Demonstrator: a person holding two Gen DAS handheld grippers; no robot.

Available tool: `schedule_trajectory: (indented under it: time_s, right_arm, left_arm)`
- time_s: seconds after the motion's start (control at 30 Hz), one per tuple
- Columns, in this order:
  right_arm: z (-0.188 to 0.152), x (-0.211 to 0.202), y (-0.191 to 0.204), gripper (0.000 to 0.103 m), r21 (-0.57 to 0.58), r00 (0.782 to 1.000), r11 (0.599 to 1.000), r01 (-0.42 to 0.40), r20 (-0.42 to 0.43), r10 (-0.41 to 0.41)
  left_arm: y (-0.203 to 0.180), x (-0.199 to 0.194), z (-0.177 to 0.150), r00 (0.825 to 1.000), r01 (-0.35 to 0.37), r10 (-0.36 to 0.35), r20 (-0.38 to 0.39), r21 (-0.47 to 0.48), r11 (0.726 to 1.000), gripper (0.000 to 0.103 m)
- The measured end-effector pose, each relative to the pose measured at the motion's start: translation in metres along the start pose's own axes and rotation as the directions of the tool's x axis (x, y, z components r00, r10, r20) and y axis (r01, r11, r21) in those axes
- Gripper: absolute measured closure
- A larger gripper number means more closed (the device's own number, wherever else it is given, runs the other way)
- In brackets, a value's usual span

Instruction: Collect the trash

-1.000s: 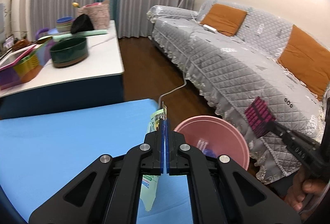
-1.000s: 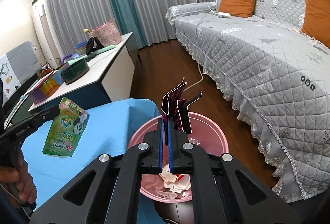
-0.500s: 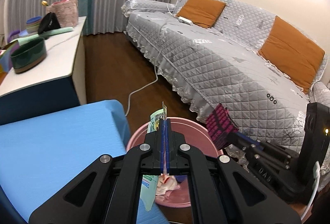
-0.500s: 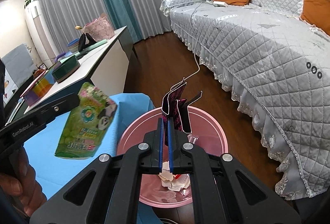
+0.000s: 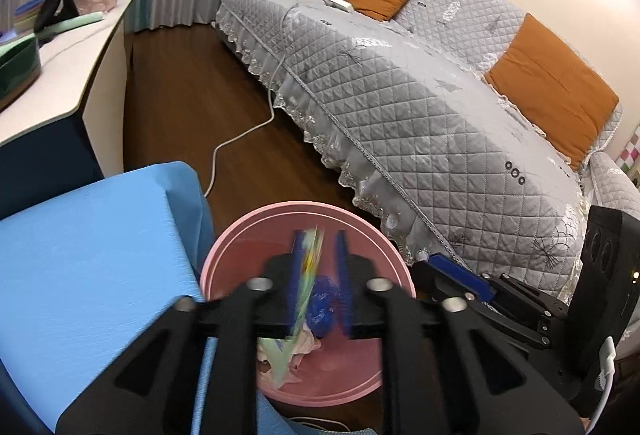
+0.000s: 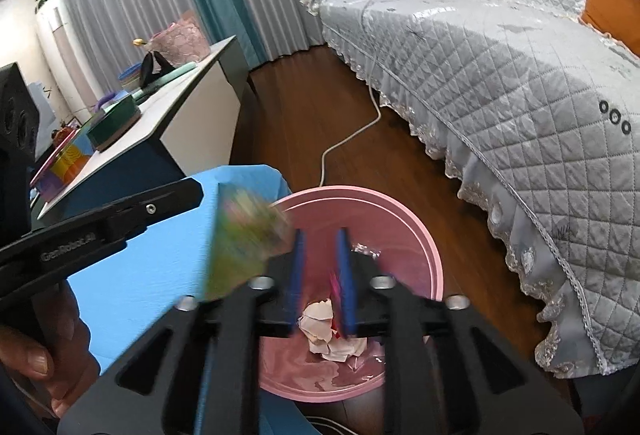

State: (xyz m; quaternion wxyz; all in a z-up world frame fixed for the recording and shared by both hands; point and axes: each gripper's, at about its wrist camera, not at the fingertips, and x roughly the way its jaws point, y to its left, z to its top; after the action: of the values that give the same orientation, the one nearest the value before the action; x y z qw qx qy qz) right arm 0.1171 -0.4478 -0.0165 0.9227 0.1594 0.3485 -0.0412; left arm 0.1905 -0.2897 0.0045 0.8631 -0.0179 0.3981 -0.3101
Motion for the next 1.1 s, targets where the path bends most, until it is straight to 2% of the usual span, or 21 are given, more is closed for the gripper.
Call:
schedule_trajectory:
  time_s: [0.13, 0.23, 0.3, 0.37, 0.5, 0.7, 0.77, 0.9, 1.1]
  right_arm:
    - [0.000, -0.002, 0.003, 0.060, -0.002, 1.000, 1.000, 0.012, 0.008, -0.012]
    - [0.000, -0.007, 0.006, 0.054, -0.006, 0.999, 1.000, 0.026, 0.021, -0.026]
    - [0.001, -0.016, 0.009, 0.049, -0.009, 0.998, 0.999, 0.038, 0.045, -0.037]
    - [0.000, -0.027, 0.013, 0.045, -0.010, 0.997, 0.999, 0.039, 0.065, -0.038]
    - [-0.006, -0.049, 0.028, 0.031, -0.026, 0.994, 0.999, 0.040, 0.100, -0.037]
    - [-0.022, -0.092, 0.072, 0.016, -0.096, 0.987, 0.995, 0.031, 0.159, -0.015]
    - [-0.030, -0.106, 0.085, 0.011, -0.110, 0.983, 0.993, 0.033, 0.182, -0.013]
    - [-0.052, -0.130, 0.111, 0.007, -0.134, 0.978, 0.990, 0.046, 0.206, -0.018]
    - [-0.083, -0.152, 0.138, 0.006, -0.156, 0.975, 0.985, 0.067, 0.222, -0.031]
  left_arm:
    - [0.004, -0.010, -0.003, 1.000, -0.011, 0.011, 0.006, 0.005, 1.000, 0.079]
    - [0.007, -0.026, -0.005, 0.999, -0.031, 0.031, 0.029, 0.013, 0.999, 0.073]
    - [0.010, -0.041, -0.008, 0.997, -0.054, 0.053, 0.054, 0.018, 0.998, 0.059]
    - [0.015, -0.060, -0.013, 0.993, -0.081, 0.079, 0.084, 0.019, 0.997, 0.050]
    - [0.024, -0.097, -0.025, 0.984, -0.123, 0.121, 0.132, 0.008, 0.992, 0.038]
    - [0.039, -0.159, -0.050, 0.957, -0.197, 0.197, 0.211, -0.023, 0.980, 0.024]
    - [0.044, -0.182, -0.062, 0.947, -0.219, 0.222, 0.234, -0.038, 0.975, 0.023]
    - [0.054, -0.217, -0.087, 0.926, -0.265, 0.275, 0.259, -0.074, 0.961, 0.014]
    - [0.067, -0.257, -0.135, 0.892, -0.343, 0.372, 0.256, -0.151, 0.927, 0.010]
